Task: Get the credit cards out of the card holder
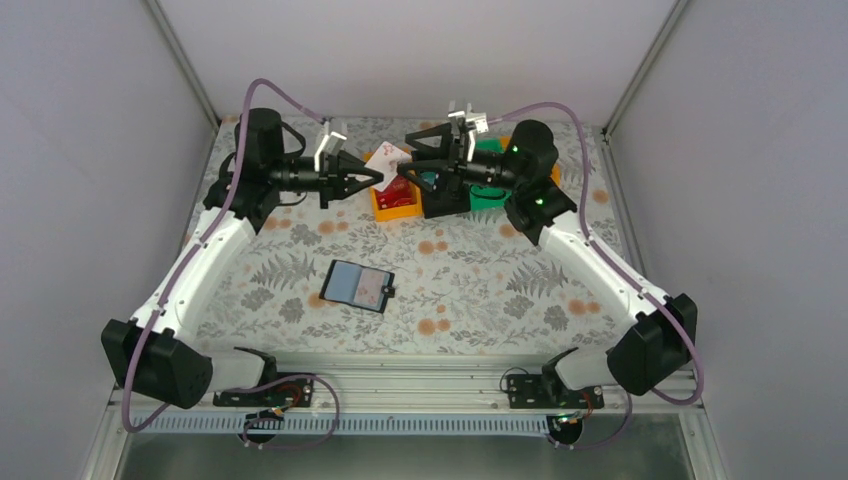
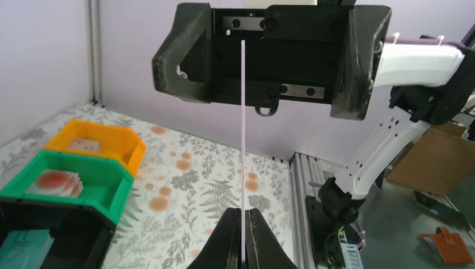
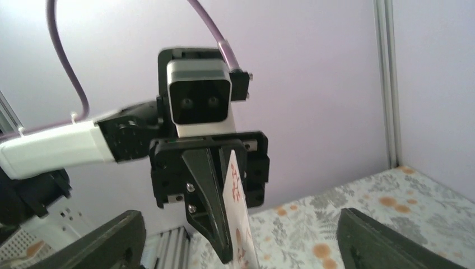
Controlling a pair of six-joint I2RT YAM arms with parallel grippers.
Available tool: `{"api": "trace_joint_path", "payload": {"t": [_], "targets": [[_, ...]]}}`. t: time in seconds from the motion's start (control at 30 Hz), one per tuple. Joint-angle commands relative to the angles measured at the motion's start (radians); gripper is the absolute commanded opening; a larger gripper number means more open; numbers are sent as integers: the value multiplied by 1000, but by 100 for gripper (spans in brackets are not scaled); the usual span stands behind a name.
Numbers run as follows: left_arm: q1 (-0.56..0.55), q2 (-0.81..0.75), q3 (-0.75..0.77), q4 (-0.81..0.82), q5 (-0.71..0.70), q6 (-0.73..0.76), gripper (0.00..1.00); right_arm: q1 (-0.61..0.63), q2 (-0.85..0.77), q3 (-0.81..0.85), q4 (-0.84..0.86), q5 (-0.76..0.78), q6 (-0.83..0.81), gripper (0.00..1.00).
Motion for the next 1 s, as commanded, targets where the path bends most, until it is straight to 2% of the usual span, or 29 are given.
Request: {"api": "trace_joint_path", "payload": {"t": [0.0,0.1,0.27,0.3,0.4,0.47,0.57,0.7,0.77,0.87,0.9,0.93,0.97], "targets": [[-11,-7,21,163,13,-173,2,8,13,-12,212,-25,189,82],[-20,-8,16,184,10,-201,2,19,15,-13,216,-38,192,69],[-32,3,8,234,-2,-251,2,30,31,5,178,-47,182,65],[-36,6,10,247,-4,-263,2,32,37,5,177,-47,184,60],[-45,15,19,264,-2,-276,3,34,40,-4,188,-43,195,41],[-47,16,20,262,-3,-275,2,34,40,-11,200,-43,202,31],[-49,18,20,263,-7,-275,2,35,48,-9,202,-49,211,6],[-51,20,19,258,-22,-279,2,31,52,-12,200,-37,221,4],[-52,23,17,221,-85,-295,5,13,64,-9,191,-23,255,4],[-51,46,25,64,-341,-322,80,-59,99,-15,162,14,335,4],[-48,57,26,3,-444,-319,94,-93,111,-15,124,58,345,4],[-39,57,10,-27,-505,-314,99,-132,126,-13,78,103,346,4],[-25,49,-17,-33,-531,-309,100,-180,145,-15,49,141,351,4]]}}
